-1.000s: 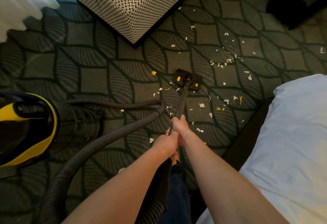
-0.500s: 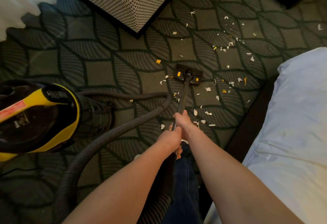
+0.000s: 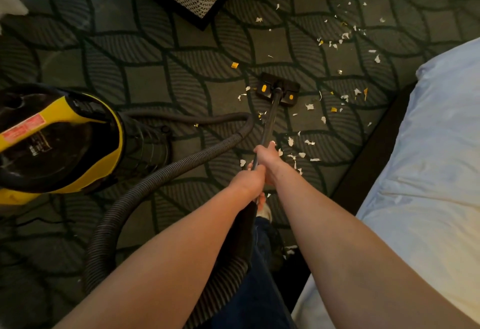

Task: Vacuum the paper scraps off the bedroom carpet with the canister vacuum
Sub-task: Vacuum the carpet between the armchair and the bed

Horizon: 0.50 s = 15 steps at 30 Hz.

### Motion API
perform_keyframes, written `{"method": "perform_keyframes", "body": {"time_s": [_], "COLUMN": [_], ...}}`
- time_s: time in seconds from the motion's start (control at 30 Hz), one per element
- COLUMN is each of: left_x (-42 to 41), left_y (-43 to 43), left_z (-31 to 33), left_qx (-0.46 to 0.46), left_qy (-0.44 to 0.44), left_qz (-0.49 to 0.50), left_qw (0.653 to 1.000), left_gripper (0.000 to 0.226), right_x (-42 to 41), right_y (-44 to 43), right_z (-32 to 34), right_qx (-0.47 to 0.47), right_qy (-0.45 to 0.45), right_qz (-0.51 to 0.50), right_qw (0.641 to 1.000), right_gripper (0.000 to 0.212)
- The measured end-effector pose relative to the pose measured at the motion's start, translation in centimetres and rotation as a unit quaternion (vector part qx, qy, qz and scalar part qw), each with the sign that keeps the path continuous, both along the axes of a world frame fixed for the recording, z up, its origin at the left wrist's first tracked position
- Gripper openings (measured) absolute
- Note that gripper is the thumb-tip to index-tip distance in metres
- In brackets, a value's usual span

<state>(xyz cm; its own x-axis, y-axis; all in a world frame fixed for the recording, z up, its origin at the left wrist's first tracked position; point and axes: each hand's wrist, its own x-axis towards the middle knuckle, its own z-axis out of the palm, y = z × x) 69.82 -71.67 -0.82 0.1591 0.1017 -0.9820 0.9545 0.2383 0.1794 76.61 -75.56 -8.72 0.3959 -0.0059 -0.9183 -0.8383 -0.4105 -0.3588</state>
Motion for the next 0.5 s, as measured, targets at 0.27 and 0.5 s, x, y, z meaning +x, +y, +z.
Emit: {"method": "perform_keyframes", "body": {"time_s": [0.27,0.5], "left_x": [-0.1,-2.6], "left_y": [-1.3,-4.3], "left_z": [2.0,2.1], "left_qx": [0.014,-0.005], "left_qy": [0.022,0.016], "left_qz": [0.028,0.072], "left_qw": [0.999,0.997], "left_gripper": [0.048,0.050], "right_x": [-0.5,-2.5], "right_y": [-1.4,-3.9], "right_z": [1.3,2.4], "right_qx": [0.005,0.002], "right_qy": [0.014,0.019], "right_qz": [0.012,0.039], "right_qw": [1.000,0.999], "right_gripper": [0.059,0.063]}}
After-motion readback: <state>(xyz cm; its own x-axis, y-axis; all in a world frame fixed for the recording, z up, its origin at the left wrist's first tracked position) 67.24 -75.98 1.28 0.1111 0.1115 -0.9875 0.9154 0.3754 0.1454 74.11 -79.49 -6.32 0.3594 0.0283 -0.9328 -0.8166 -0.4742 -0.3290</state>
